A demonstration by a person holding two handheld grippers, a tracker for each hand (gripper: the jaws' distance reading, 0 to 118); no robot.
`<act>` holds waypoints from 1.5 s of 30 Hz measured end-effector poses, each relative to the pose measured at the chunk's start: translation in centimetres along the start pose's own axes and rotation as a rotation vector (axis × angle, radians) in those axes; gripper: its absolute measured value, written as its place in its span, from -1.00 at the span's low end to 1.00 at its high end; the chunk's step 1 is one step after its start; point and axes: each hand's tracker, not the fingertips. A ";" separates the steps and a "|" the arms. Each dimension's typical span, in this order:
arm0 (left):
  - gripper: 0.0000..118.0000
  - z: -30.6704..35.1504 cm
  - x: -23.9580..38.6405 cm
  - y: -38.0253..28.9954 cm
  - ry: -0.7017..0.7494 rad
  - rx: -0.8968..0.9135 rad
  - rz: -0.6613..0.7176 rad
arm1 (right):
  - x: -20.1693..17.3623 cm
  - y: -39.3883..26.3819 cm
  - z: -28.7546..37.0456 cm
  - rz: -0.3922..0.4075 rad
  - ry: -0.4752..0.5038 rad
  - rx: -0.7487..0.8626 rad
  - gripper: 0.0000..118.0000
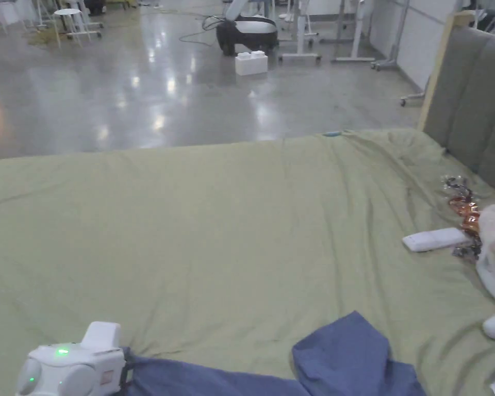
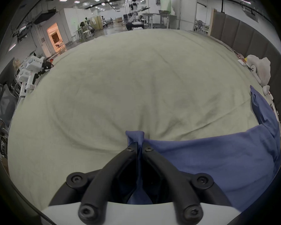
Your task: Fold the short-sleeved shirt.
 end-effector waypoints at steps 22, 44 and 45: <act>-1.00 15.0 -3.1 -1.0 -0.117 0.327 0.071 | 3.0 6.8 -8.7 -0.075 0.049 -0.087 -0.96; -1.00 56.7 -9.4 2.3 0.046 1.066 0.148 | -7.0 30.7 19.8 0.057 0.083 0.712 -0.96; -1.00 56.8 -10.1 2.9 0.041 1.074 0.161 | -7.4 31.9 20.3 0.059 0.083 0.724 -0.96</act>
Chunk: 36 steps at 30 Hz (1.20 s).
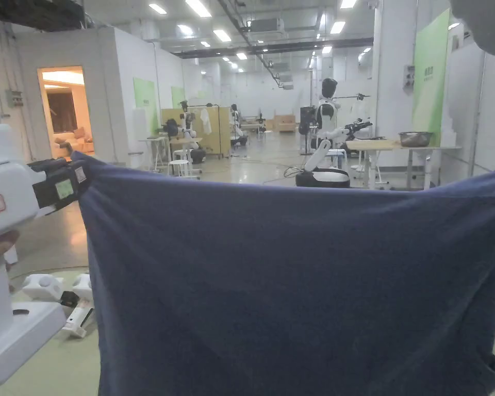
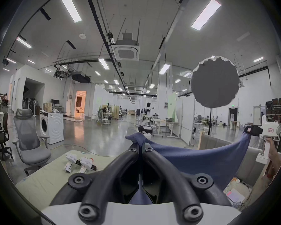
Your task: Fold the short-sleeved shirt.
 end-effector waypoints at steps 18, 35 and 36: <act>-1.00 -15.6 0.8 0.7 0.093 -0.028 -0.101 | -1.2 4.3 -14.5 0.013 -0.100 0.009 -0.96; -1.00 -27.5 1.7 0.1 0.179 -0.080 -0.145 | -2.3 4.7 -24.2 0.055 -0.185 0.019 -0.96; -1.00 -28.1 1.5 -0.2 0.177 -0.086 -0.139 | -2.4 4.6 -24.8 0.035 -0.187 0.013 -0.96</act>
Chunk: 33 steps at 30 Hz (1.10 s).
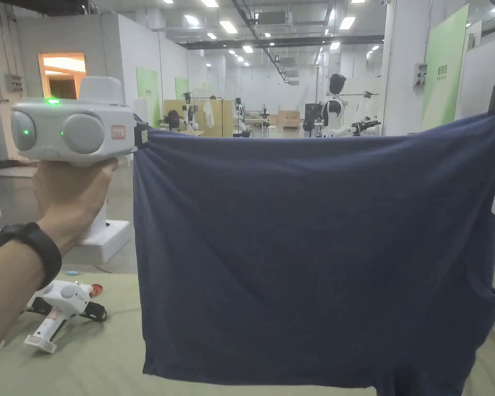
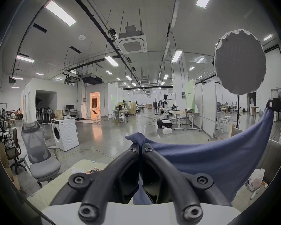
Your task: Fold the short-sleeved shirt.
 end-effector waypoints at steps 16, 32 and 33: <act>-1.00 -2.1 1.0 -18.1 -0.060 -0.299 0.060 | 0.4 -16.7 0.1 -0.004 0.027 -0.177 -0.96; -1.00 26.3 -4.1 -34.9 -0.131 -0.399 0.307 | 11.6 -33.7 30.4 -0.203 0.076 -0.421 -0.96; -1.00 28.0 -4.3 -36.2 -0.141 -0.431 0.309 | 12.4 -35.0 32.0 -0.216 0.079 -0.484 -0.96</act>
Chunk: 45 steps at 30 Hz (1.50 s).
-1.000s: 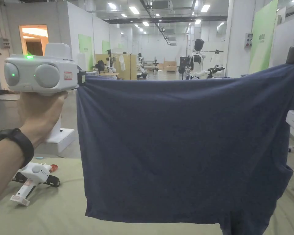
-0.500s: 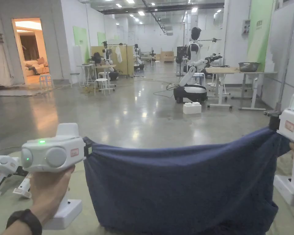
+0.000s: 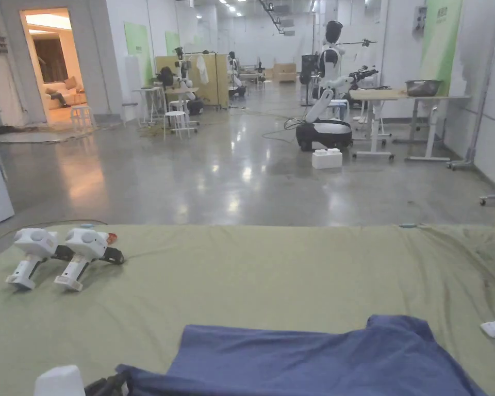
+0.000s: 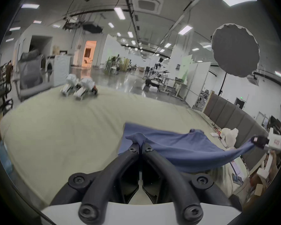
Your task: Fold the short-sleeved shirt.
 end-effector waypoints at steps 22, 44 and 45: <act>0.46 4.1 -3.8 -12.4 0.140 -0.298 -0.075 | 5.5 -15.1 2.4 0.141 -0.180 -0.385 0.24; -0.29 14.6 11.2 0.4 -0.008 0.365 -0.390 | -6.2 -3.2 10.5 0.279 0.106 0.220 -0.65; -0.35 14.8 11.4 0.5 -0.016 0.369 -0.394 | -6.7 -3.0 10.6 0.284 0.113 0.231 -0.70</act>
